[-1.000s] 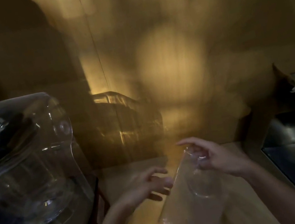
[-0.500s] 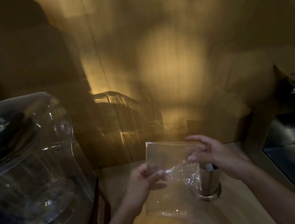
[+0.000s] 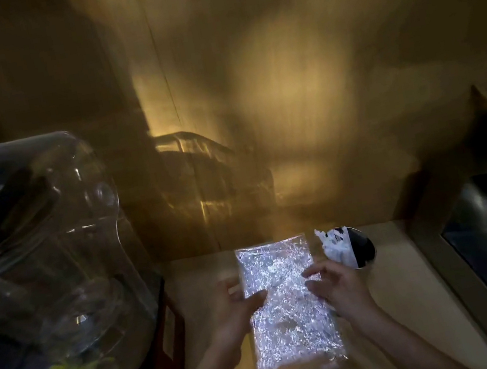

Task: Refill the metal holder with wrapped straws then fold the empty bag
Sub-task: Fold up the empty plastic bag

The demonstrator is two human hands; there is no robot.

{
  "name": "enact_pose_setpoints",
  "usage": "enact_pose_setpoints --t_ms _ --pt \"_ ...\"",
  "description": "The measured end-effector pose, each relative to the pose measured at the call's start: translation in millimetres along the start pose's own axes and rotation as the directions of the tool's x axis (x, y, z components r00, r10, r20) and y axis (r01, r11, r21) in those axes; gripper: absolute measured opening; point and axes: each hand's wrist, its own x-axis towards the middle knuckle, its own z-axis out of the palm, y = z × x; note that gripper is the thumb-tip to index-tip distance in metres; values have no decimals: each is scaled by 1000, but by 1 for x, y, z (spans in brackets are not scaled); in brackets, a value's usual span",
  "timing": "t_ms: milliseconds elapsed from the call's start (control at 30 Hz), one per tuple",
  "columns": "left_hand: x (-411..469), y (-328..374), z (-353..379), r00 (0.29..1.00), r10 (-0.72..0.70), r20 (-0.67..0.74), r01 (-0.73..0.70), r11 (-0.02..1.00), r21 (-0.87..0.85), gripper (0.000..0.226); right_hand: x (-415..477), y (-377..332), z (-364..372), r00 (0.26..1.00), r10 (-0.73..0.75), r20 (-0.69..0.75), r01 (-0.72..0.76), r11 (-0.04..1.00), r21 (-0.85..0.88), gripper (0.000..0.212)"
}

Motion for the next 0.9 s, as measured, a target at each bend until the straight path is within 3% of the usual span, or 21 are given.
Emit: enact_pose_setpoints --t_ms 167,267,433,533,667,733,900 --pt "-2 -28 -12 993 -85 -83 85 996 6 39 6 24 4 977 207 48 -207 978 -8 19" --pt "0 -50 -19 993 -108 -39 111 991 79 25 7 38 13 942 315 115 -307 948 -81 26" --pt "10 -81 -25 975 -219 21 214 967 141 29 11 63 20 879 463 118 -442 882 -164 33" --pt "21 -93 -21 964 -265 34 254 949 184 39 22 76 28 871 477 116 -441 865 -241 34" --pt "41 -99 -15 987 -163 -1 147 888 436 60 43 95 38 879 442 176 -367 865 -342 38" --pt "50 -97 -13 984 -152 97 71 820 567 68 49 103 40 867 456 198 -369 857 -359 40" --pt "66 -100 -11 967 -149 206 -84 578 812 71 64 115 44 904 361 229 -170 795 -582 37"
